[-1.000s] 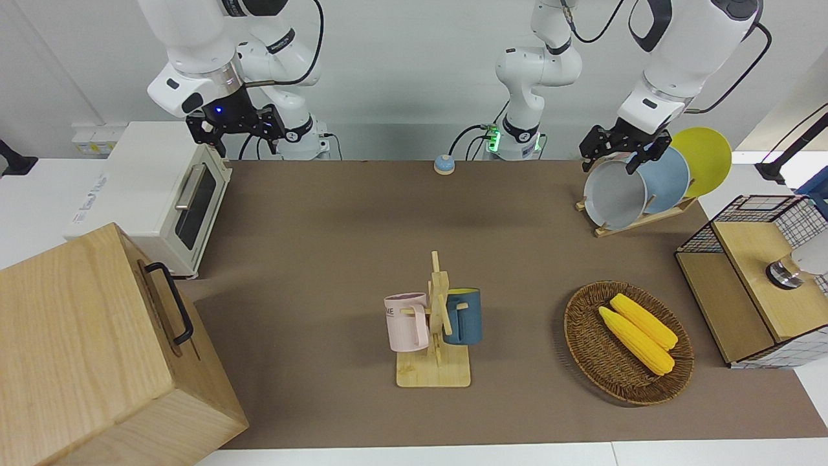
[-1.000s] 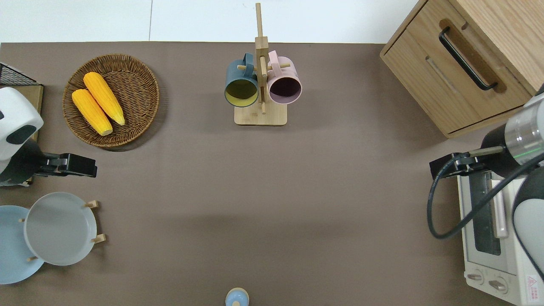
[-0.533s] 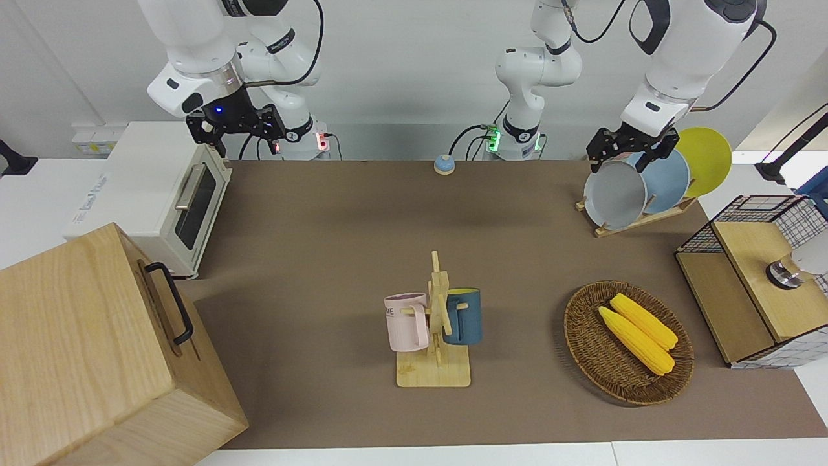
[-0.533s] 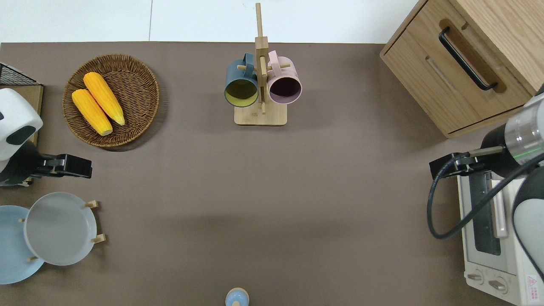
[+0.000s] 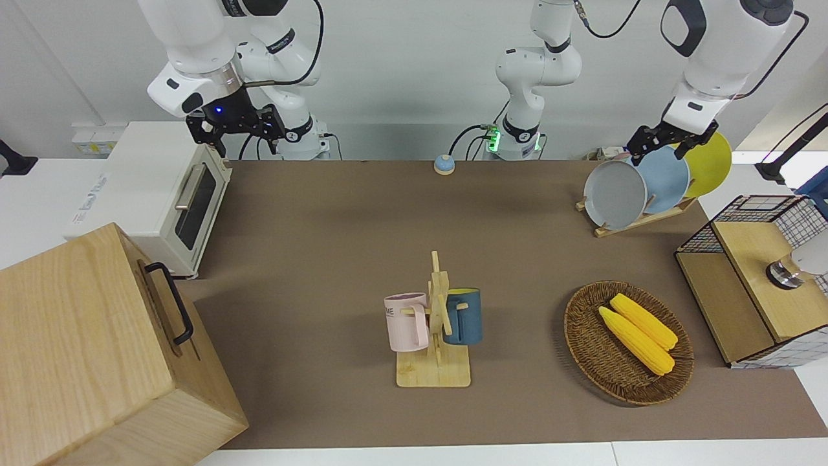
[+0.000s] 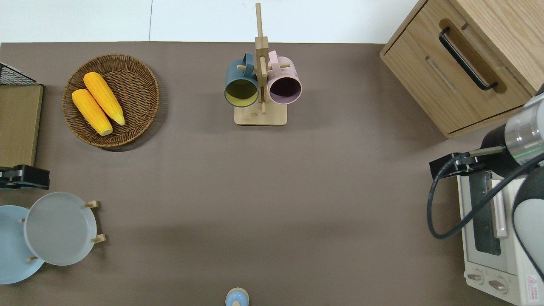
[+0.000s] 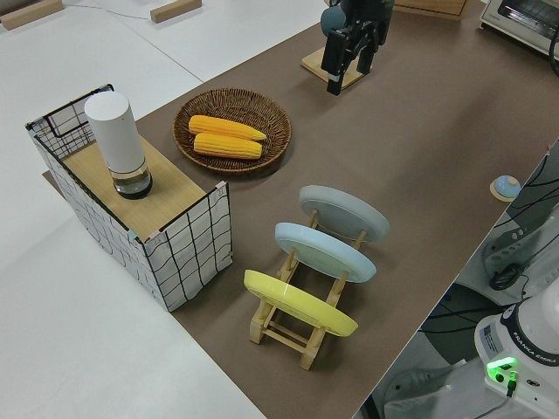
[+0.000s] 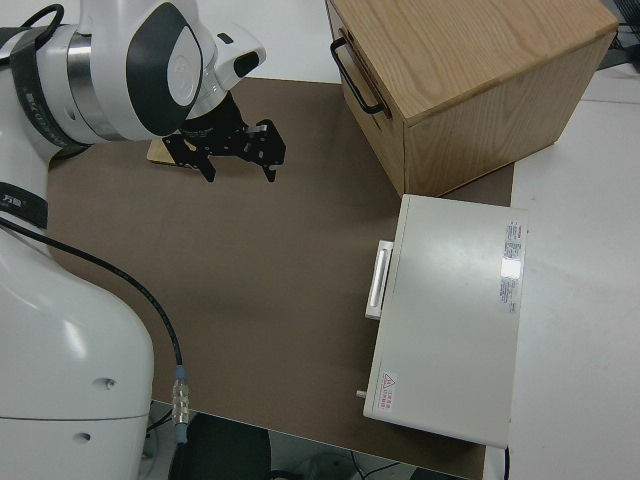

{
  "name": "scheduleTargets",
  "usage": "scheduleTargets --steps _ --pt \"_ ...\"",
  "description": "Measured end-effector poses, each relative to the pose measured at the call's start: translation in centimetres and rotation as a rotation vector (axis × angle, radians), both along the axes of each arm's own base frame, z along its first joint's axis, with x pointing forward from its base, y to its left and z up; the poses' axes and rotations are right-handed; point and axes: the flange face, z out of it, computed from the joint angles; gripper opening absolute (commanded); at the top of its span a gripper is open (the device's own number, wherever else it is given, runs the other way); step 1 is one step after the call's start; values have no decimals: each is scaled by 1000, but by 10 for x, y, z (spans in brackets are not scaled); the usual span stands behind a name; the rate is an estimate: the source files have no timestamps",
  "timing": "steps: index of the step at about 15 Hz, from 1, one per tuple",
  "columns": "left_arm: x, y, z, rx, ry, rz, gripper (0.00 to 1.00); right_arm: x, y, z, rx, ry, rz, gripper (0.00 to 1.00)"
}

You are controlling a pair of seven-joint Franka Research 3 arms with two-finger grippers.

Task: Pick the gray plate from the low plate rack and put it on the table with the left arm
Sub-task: 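Lower the left gripper onto the rim of the front gray plate in the rack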

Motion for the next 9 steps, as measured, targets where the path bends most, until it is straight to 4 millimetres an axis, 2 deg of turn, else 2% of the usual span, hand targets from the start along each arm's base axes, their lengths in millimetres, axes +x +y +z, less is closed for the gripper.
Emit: scheduleTargets --steps 3,5,7,9 --pt "-22 40 -11 -11 -12 22 993 0 0 0 0 0 0 983" --pt "-36 58 -26 -28 -9 30 993 0 0 0 0 0 0 983" --pt "-45 65 -44 -41 7 39 993 0 0 0 0 0 0 983" --pt "-49 63 -62 -50 25 34 993 0 0 0 0 0 0 983"
